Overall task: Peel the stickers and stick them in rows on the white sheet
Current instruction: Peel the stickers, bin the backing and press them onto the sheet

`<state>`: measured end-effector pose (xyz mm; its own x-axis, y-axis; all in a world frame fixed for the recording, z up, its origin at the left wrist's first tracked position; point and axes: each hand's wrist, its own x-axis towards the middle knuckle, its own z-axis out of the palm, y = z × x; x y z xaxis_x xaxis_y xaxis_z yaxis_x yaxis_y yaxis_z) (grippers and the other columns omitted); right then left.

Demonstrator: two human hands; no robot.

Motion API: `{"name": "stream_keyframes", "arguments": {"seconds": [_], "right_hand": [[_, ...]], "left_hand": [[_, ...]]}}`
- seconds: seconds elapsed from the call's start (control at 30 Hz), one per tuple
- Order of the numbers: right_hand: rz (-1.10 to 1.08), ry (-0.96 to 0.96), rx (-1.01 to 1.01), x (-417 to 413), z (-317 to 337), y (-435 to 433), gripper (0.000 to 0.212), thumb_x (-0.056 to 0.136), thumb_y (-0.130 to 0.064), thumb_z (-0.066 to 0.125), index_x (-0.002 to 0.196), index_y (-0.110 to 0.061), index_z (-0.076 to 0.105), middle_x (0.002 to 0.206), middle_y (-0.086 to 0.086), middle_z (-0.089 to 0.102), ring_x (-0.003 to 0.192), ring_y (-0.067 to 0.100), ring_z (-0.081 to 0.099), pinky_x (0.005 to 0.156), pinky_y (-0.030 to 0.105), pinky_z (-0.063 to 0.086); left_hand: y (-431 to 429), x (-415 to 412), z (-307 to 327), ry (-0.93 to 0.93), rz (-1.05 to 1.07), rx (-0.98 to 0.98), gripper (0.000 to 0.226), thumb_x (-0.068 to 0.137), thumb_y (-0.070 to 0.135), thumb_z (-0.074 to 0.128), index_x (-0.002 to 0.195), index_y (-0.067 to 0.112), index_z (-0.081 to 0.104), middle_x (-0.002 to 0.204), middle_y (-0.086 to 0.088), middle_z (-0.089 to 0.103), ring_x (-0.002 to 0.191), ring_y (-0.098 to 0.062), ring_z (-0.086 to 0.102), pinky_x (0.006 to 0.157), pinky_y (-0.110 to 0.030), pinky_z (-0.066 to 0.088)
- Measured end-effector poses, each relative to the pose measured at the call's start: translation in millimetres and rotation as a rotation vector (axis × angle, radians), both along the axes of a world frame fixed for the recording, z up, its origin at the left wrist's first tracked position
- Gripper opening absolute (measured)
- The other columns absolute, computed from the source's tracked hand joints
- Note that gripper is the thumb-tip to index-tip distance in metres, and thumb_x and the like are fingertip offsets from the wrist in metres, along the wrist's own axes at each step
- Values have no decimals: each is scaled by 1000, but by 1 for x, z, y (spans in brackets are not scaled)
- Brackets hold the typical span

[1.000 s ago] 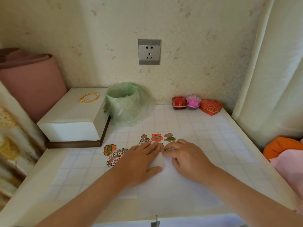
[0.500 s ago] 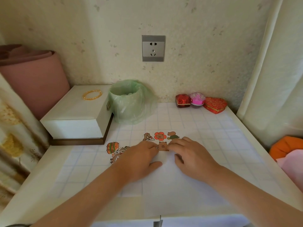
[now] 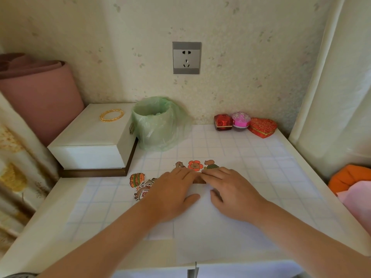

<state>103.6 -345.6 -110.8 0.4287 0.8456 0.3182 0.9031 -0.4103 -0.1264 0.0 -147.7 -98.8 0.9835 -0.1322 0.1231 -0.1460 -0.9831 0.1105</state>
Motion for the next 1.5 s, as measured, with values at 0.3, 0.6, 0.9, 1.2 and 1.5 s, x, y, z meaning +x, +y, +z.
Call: {"name": "stream_keyframes", "arguments": {"seconds": [0.3,0.6,0.9,1.2,1.5], "right_hand": [[-6,-15,-108,-2,0,-1,50,94,-30,39,138,-16,59,145,-5,56,130,16,52,98,36,50],[-45,-40,-36,-1,4,5,35,88,-29,47,108,-26,75,113,-11,71,99,17,65,73,35,53],[-70,149,51,-11,34,59,22,88,-22,59,100,-27,77,101,-7,71,86,21,65,71,32,48],[10,378,-91,-38,48,110,24,95,-43,60,114,-34,71,110,-9,64,92,12,60,83,36,51],[-22,379,-201,-55,47,130,32,77,-56,74,103,-36,73,102,-11,59,92,12,58,67,29,43]], "left_hand": [[2,7,-6,184,3,137,88,85,74,-9,158,26,-6,165,11,-14,152,-11,-11,124,-40,6],[11,1,-3,225,63,84,91,84,74,-1,159,22,2,165,8,-7,153,-12,-5,125,-38,10],[49,-9,39,63,253,-190,44,102,28,48,146,30,44,136,12,55,126,-11,48,106,-29,40],[85,-38,54,178,346,-203,23,96,28,58,116,33,66,101,17,61,89,-4,58,83,-24,48],[97,-58,42,298,296,-182,19,83,52,68,100,43,63,95,14,55,89,-5,55,82,-34,51]]}}
